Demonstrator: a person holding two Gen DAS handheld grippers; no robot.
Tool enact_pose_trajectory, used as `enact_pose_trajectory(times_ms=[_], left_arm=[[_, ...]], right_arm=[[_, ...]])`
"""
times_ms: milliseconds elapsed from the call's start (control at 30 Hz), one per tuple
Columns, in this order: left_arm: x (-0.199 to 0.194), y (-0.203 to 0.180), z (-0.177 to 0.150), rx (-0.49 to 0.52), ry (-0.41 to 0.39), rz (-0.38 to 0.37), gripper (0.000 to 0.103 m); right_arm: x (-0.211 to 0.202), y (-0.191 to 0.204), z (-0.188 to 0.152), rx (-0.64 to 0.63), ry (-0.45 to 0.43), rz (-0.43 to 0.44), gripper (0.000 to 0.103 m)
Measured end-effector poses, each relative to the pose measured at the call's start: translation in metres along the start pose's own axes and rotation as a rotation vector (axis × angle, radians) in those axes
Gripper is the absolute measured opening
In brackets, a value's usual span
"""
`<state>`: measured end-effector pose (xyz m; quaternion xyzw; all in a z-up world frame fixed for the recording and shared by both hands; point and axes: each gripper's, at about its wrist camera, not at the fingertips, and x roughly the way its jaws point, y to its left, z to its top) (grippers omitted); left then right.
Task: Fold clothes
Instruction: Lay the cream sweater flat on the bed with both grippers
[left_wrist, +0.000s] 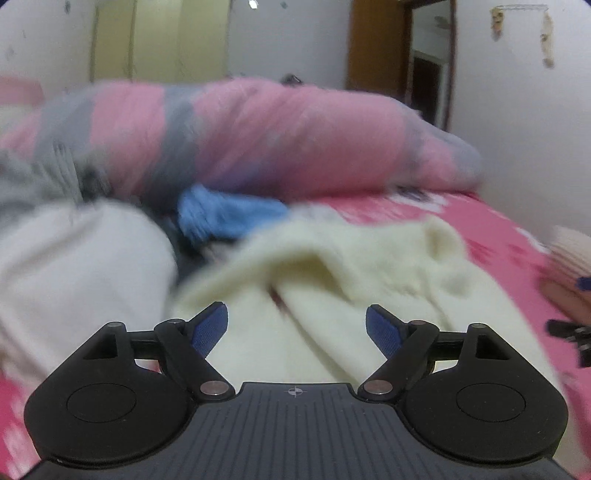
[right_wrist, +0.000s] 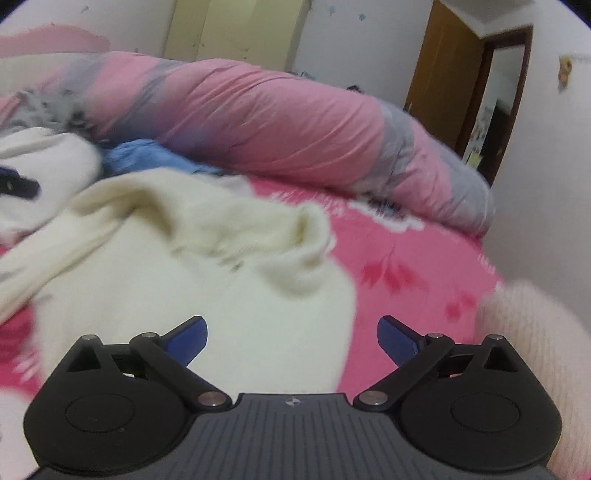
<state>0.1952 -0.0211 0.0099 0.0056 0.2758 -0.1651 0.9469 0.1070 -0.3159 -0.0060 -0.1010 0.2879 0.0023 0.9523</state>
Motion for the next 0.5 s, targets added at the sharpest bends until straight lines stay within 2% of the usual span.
enact_pose_trajectory(times_ms=[67,200,300,400,433,500], left_arm=[[-0.016,-0.010,-0.024,-0.008,0.016,-0.021,0.082],[-0.028,-0.020,-0.062,0.046,0.039,0.076,0.082],[-0.033,-0.019,-0.086,0.087,0.093,0.121,0.082],[-0.034,-0.017,-0.105,0.143,0.139,0.198,0.082],[-0.033,-0.016,-0.111,0.170,0.152,0.230,0.082],[-0.028,-0.012,-0.120,0.208,0.171,0.285,0.080]], right_arm=[[-0.011,0.005,-0.020,0.033,0.031,0.000,0.101],[-0.029,0.012,-0.058,0.117,0.095,-0.004,0.101],[-0.031,0.005,-0.077,0.257,0.146,0.077,0.101],[-0.033,-0.001,-0.097,0.396,0.196,0.159,0.101],[-0.033,-0.001,-0.102,0.426,0.211,0.186,0.101],[-0.030,0.005,-0.105,0.387,0.212,0.179,0.099]])
